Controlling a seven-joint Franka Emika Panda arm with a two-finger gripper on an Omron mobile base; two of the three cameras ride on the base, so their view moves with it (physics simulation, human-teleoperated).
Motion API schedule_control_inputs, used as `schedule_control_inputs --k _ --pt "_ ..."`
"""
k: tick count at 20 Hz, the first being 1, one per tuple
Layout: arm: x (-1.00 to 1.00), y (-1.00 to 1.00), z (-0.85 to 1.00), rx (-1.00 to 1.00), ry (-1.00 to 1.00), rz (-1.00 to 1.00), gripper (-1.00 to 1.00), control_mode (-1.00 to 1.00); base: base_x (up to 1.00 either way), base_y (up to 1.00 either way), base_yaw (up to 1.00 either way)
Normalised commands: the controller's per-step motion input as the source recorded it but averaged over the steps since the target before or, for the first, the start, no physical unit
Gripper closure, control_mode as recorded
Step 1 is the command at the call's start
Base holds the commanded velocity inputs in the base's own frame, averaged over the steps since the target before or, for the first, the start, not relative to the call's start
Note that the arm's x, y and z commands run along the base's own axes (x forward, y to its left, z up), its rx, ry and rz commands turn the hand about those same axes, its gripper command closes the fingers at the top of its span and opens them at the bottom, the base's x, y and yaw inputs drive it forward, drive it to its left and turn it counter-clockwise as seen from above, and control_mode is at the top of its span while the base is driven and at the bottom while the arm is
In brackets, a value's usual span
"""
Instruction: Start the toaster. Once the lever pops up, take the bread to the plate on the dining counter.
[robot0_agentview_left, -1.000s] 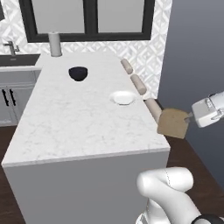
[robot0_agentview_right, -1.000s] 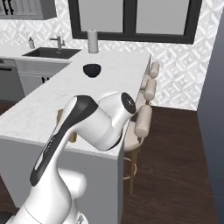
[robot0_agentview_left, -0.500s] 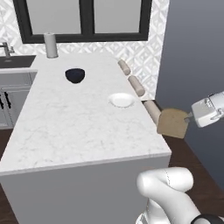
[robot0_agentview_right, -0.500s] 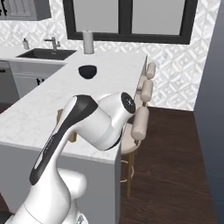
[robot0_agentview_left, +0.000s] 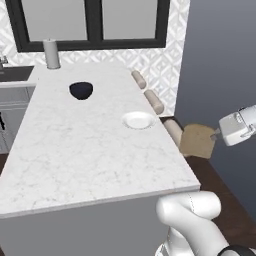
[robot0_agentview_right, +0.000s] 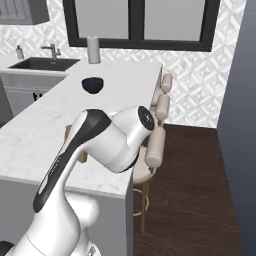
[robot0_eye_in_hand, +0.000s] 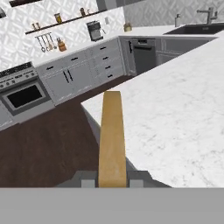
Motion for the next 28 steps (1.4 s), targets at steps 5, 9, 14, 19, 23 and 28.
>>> schedule_control_inputs --k 5,9,14,19,23,28 --pt "0.0 0.0 0.0 0.0 0.0 0.0 1.0 1.0 0.5 0.0 -0.06" --pt "0.0 0.0 0.0 0.0 0.0 0.0 1.0 1.0 0.63 0.0 -0.05" --pt "0.8 -0.03 0.0 -0.02 0.06 -0.05 1.0 -1.0 0.18 0.0 0.0" --pt "1.0 -0.06 0.0 -0.04 0.11 -0.19 1.0 -1.0 0.0 0.0 0.0" --pt "1.0 0.0 0.0 -0.04 0.05 -0.21 1.0 -1.0 0.0 0.0 0.0" --pt "1.0 0.01 -0.15 -0.19 0.08 -0.21 1.0 -1.0 0.0 0.0 0.0"
